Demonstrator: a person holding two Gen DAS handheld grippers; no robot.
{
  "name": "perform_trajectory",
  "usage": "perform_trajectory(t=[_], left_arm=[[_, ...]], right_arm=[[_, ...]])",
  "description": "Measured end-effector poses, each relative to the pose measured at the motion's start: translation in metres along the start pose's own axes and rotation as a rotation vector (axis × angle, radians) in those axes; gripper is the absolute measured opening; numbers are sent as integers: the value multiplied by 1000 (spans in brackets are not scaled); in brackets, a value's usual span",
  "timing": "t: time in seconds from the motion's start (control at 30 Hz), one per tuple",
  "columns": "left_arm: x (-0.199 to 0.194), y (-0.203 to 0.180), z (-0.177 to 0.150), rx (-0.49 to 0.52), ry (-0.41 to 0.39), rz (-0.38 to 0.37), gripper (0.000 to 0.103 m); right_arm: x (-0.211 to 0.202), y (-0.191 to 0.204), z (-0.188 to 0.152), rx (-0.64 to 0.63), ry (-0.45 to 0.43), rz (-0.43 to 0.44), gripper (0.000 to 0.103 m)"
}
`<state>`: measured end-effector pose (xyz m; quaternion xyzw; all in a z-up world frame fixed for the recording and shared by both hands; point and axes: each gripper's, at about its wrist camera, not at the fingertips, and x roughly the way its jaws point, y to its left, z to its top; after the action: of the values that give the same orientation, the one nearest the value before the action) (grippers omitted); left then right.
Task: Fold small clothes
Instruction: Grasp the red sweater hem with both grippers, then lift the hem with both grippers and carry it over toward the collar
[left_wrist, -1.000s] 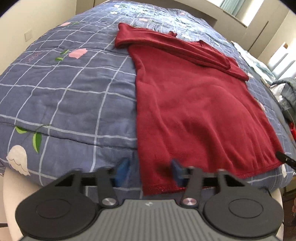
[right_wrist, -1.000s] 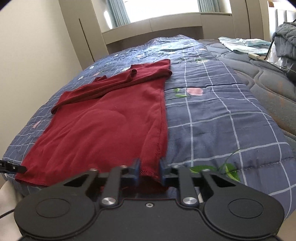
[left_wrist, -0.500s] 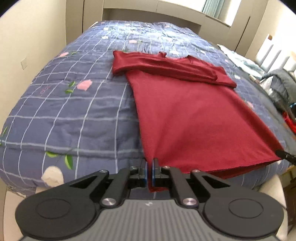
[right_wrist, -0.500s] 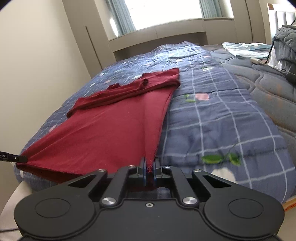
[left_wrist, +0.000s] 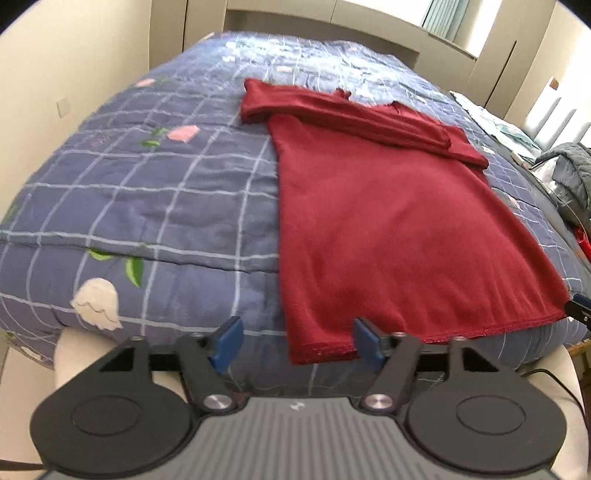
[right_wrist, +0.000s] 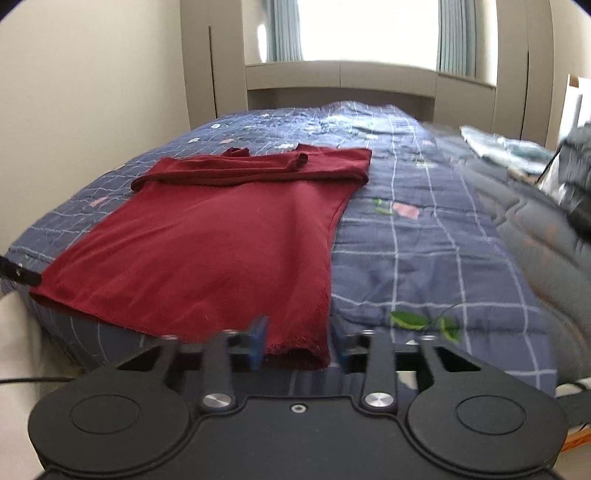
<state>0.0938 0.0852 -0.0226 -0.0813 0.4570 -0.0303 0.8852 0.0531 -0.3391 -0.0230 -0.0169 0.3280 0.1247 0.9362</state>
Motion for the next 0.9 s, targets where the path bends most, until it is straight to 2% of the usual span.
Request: perform_trajectory(t=[0.03, 0.07, 0.13, 0.23, 0.3, 0.43, 0.6, 0.63, 0.7, 0.73, 0.77, 0.9], left_arm=[[-4, -1, -1, 3, -20, 17, 89], [-9, -2, -1, 8, -44, 34, 97], [-18, -8, -4, 40, -105, 62, 101], [-25, -23, -6, 129, -165, 73, 103], [-23, -35, -8, 187, -179, 72, 103], [-11, -65, -13, 314, -171, 57, 103], [-2, -101, -18, 437, -191, 34, 103], [-1, -106, -19, 446, -197, 25, 103], [2, -115, -20, 465, -200, 3, 103], [4, -120, -21, 481, -196, -11, 103], [6, -124, -21, 497, -192, -22, 103], [17, -142, -30, 590, -182, -53, 103]], right_arm=[[-2, 2, -1, -22, -13, -2, 61], [-5, 5, -2, -57, -30, -4, 70], [-10, 14, -4, -146, -62, 1, 79], [-12, 33, -7, -297, -78, 32, 81], [-7, 49, -9, -392, -68, 53, 80], [11, 73, -19, -569, -46, 91, 69], [31, 90, -34, -746, -36, 49, 55], [33, 91, -35, -754, -39, 51, 52], [35, 90, -34, -740, -41, 71, 38], [35, 90, -32, -728, -36, 87, 23], [34, 91, -29, -715, -34, 93, 14], [31, 85, -9, -628, -35, 126, 9]])
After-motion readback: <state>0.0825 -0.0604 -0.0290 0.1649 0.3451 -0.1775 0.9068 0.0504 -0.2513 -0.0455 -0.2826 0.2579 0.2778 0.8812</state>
